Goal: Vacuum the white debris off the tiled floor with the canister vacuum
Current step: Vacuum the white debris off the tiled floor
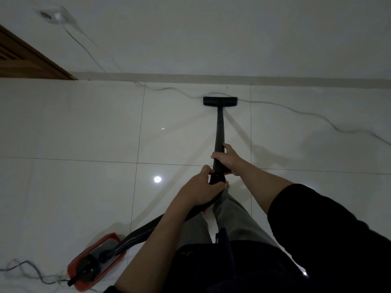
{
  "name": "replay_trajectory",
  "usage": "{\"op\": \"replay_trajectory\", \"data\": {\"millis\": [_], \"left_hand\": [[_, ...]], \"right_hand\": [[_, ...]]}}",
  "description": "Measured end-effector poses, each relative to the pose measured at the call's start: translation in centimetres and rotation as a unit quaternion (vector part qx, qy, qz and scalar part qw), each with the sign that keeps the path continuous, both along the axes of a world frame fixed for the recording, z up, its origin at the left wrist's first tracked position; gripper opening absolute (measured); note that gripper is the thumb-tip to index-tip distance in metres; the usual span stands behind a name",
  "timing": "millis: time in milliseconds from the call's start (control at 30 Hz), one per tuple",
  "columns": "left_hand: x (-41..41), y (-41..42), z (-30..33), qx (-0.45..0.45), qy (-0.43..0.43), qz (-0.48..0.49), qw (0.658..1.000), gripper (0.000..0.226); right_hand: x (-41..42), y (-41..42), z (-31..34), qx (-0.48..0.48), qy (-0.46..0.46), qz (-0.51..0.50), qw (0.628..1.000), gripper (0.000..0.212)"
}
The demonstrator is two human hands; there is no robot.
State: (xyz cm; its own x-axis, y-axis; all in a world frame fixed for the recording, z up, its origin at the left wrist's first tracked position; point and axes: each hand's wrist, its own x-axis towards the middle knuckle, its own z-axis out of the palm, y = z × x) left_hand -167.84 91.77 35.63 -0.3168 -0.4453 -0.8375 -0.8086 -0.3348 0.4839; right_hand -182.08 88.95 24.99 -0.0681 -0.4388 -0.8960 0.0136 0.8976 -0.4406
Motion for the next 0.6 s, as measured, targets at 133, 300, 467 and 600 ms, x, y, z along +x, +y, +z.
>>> {"op": "replay_trajectory", "data": {"millis": [133,300,467,600], "left_hand": [[0.7,1.4,0.3,-0.002,-0.001,-0.020,1.000,0.042],[2.8,4.9,1.8,0.022,0.021,-0.019,0.999,0.034],[5.6,9.4,2.9,0.028,0.028,-0.028,0.999,0.031],[7.7,14.3,2.5,0.008,0.038,-0.024,0.999,0.032]], "right_hand": [[0.7,1.6,-0.1,0.001,0.002,-0.007,1.000,0.080],[3.0,5.9,0.6,0.003,-0.007,-0.028,1.000,0.076],[5.7,10.9,0.4,0.001,-0.003,-0.042,0.999,0.077],[7.5,15.5,0.5,-0.002,-0.001,-0.040,0.999,0.073]]}}
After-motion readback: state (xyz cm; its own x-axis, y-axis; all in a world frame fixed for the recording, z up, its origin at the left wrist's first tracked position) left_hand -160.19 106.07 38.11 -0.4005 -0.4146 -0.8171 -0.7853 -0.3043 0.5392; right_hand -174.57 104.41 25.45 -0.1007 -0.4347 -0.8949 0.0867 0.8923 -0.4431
